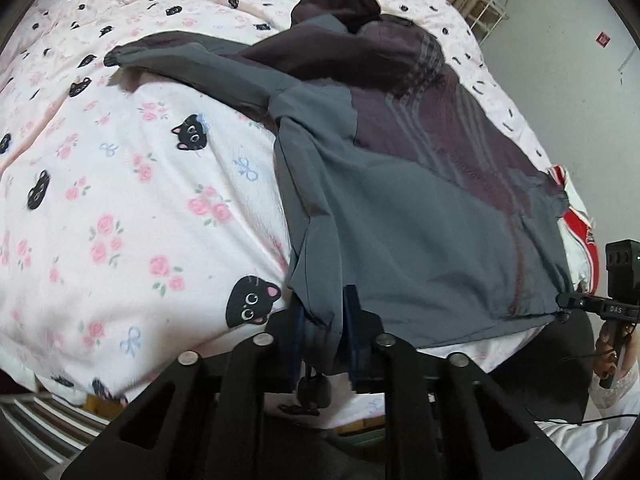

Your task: Fold clothes

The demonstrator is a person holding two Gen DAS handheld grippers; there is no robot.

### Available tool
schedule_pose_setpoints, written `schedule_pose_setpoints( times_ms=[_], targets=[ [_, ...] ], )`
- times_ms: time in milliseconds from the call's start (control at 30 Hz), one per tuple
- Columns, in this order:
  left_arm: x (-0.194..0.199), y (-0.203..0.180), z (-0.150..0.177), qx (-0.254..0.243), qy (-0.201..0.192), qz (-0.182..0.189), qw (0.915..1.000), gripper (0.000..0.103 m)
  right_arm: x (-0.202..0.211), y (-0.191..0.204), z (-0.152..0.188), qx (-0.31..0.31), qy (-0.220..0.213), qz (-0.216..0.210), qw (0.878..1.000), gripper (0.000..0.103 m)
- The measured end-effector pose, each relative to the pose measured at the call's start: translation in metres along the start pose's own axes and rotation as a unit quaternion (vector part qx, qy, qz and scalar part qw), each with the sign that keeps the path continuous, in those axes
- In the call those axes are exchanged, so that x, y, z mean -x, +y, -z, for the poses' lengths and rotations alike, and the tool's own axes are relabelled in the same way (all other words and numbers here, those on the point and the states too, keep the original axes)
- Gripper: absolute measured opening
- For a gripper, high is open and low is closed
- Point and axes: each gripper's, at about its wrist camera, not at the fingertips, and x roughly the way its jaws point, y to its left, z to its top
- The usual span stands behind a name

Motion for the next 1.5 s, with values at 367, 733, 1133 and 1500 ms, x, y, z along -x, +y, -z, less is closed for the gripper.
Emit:
schedule_pose_setpoints(
  times_ms=[367, 733, 1133, 1500],
  targets=[
    [0.040, -0.046, 0.029, -0.068, 0.027, -0.007, 0.9973, 0.007, 0.045, 0.010, -0.010, 0.061, 0.011, 0.045, 0.997, 0.014],
    [-0.009, -0.036, 0.043, -0.048, 0.122, -0.087, 0.9875, 0.019, 0.004, -0.009, -0.003, 0.081, 0.073, 0.120, 0.987, 0.014],
    [0.059, 0.010, 0.004, -0.024, 0.000, -0.149, 0.9885, 0.034, 0.046, -0.036, -0.004, 0.084, 0.060, 0.154, 0.983, 0.043],
    [0.052, 0.131, -0.080, 0.134, -0.142, -0.094, 0.9762, 0.052, 0.071, -0.018, -0.006, 0.102, 0.034, 0.179, 0.978, 0.043]
  ],
)
